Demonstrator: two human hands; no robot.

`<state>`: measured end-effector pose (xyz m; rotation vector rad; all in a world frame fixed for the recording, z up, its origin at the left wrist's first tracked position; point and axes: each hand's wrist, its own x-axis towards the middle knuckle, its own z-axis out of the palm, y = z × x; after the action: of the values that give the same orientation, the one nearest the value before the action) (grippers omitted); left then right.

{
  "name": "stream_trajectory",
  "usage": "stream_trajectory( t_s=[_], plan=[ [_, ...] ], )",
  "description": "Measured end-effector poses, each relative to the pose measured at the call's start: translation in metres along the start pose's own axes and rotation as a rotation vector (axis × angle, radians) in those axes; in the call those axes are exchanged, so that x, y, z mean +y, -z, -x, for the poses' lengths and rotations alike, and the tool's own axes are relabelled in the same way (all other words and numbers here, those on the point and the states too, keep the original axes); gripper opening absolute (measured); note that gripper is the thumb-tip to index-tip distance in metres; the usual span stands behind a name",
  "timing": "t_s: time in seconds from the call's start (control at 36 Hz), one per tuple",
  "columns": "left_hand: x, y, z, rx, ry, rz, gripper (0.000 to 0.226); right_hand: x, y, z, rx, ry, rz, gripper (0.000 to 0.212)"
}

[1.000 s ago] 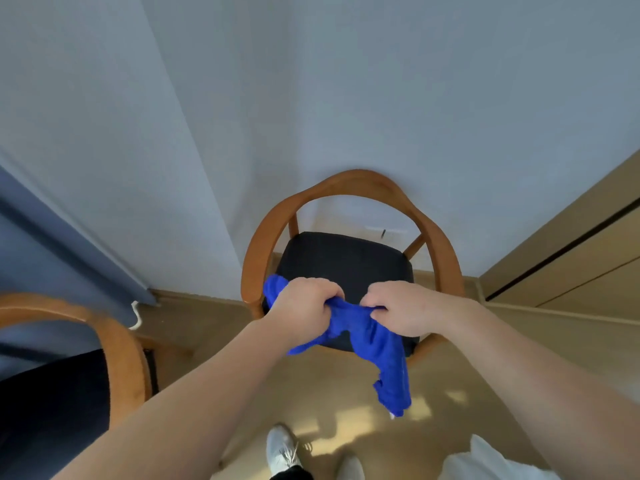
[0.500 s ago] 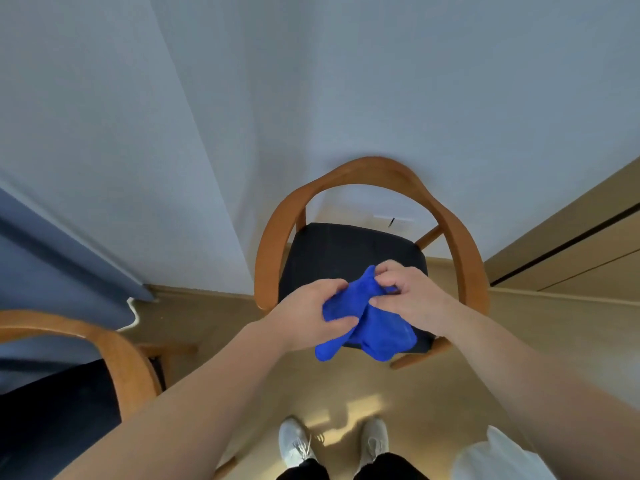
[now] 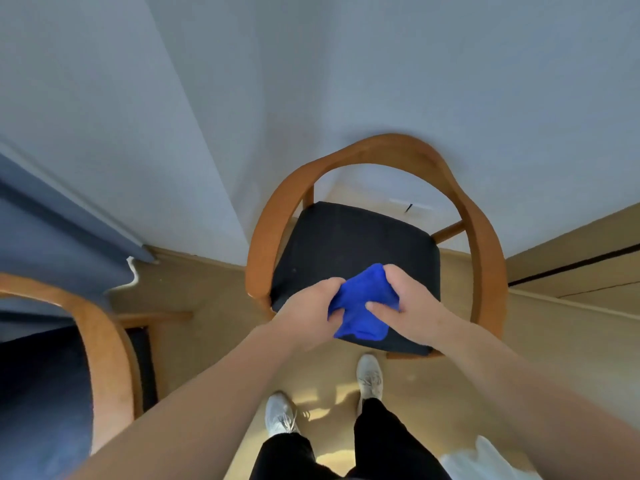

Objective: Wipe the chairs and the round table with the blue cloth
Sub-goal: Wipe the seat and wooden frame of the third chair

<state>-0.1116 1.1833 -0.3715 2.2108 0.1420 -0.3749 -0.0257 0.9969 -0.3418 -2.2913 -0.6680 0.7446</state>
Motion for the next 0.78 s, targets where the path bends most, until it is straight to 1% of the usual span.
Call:
stream_trajectory(
  t_s=[0.06,0.11,0.19,0.25,0.31,0.39,0.44,0.53,0.56,0.58,0.61,0.67,0.72,0.78],
  plan=[
    [-0.006,-0.016,-0.002,-0.035,0.043,-0.001,0.023,0.021,-0.004,-0.004,-0.09,-0.038,-0.012,0.032],
    [-0.011,-0.035,-0.004,-0.04,0.091,0.011,0.022,0.042,-0.009,-0.008,-0.127,-0.04,-0.022,0.037],
    [-0.015,-0.061,-0.008,-0.024,0.18,0.05,0.023,0.072,-0.016,-0.012,-0.132,-0.068,-0.095,0.036],
    [-0.016,-0.075,-0.011,-0.017,0.233,0.089,0.027,0.09,-0.016,-0.015,-0.107,-0.108,-0.184,0.042],
    [-0.017,-0.087,-0.015,-0.016,0.272,0.121,0.028,0.103,-0.015,-0.021,-0.143,-0.119,-0.226,0.045],
    [-0.02,-0.102,-0.024,-0.015,0.323,0.119,0.026,0.118,-0.016,-0.032,-0.286,-0.029,-0.148,0.034],
    [-0.024,-0.109,-0.031,0.005,0.351,0.116,0.026,0.124,-0.018,-0.043,-0.325,0.049,-0.089,0.03],
    [-0.034,-0.111,-0.036,0.03,0.389,0.074,0.033,0.13,-0.023,-0.064,-0.388,0.102,0.011,0.01],
    [-0.039,-0.11,-0.036,0.032,0.395,0.038,0.036,0.132,-0.025,-0.07,-0.403,0.117,0.064,0.008],
    [-0.044,-0.106,-0.035,0.038,0.394,-0.003,0.037,0.133,-0.028,-0.076,-0.411,0.127,0.105,0.01],
    [-0.049,-0.102,-0.034,0.06,0.387,-0.045,0.036,0.133,-0.032,-0.081,-0.42,0.136,0.136,0.013],
    [-0.06,-0.087,-0.031,0.177,0.358,-0.147,0.033,0.132,-0.04,-0.091,-0.441,0.159,0.191,0.015],
    [-0.072,-0.067,-0.03,0.32,0.332,-0.27,0.031,0.13,-0.049,-0.104,-0.482,0.154,0.221,0.011],
    [-0.084,-0.044,-0.032,0.423,0.346,-0.357,0.03,0.129,-0.058,-0.12,-0.537,0.145,0.214,0.008]
  ],
)
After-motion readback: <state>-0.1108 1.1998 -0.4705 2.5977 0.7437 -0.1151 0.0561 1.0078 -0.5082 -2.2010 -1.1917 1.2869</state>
